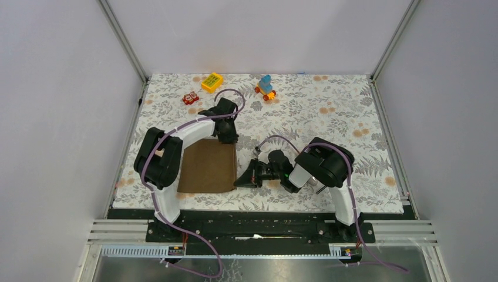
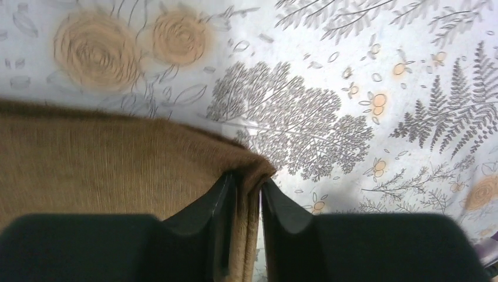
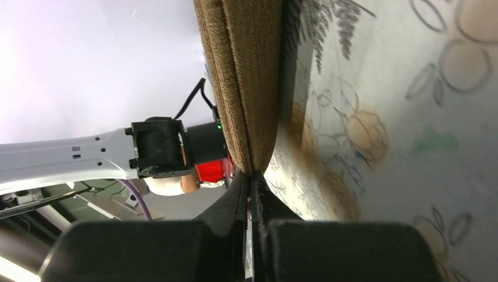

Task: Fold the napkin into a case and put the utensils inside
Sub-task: Turn over the upper triangle folded napkin at the center of the board, then move the lower triangle-folded napkin to the center of the board.

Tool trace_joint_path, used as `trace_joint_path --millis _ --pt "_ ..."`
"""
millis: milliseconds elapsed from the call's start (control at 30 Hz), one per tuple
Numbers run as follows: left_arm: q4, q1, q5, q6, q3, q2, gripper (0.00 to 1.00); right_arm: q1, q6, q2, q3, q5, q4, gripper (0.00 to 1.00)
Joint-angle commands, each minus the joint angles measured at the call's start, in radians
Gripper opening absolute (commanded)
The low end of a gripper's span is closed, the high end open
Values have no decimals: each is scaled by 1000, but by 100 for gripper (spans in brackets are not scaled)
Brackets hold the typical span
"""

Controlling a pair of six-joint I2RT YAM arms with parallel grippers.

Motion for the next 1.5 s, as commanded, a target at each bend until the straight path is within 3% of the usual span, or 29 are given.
trace_joint_path --millis 0,167,233,333,533,700,967,1100,1167,1467 --pt "192 16 37 -5 82 -29 37 -23 -135 -100 -36 -83 -188 1" --pt "177 16 150 25 23 -177 64 -91 -317 -192 -30 -75 -487 24" --pt "159 17 174 39 -34 -261 70 -92 -426 -226 0 -73 -636 37" --pt "126 18 180 59 -120 -398 76 -93 -551 -273 33 -43 -800 47" --pt "43 50 143 68 -261 -618 78 -77 -573 -268 99 -38 -890 49" --pt "15 66 146 75 -273 -708 79 -4 -581 -257 146 40 -959 49" --pt "40 73 163 87 -263 -687 80 39 -639 -279 222 256 -1196 34" --pt "44 73 182 84 -261 -664 80 5 -717 -266 260 293 -1297 11" --pt "56 73 183 80 -272 -676 80 -24 -763 -255 271 277 -1325 5" --pt "63 83 170 74 -319 -724 80 -181 -910 -279 222 259 -1370 0"
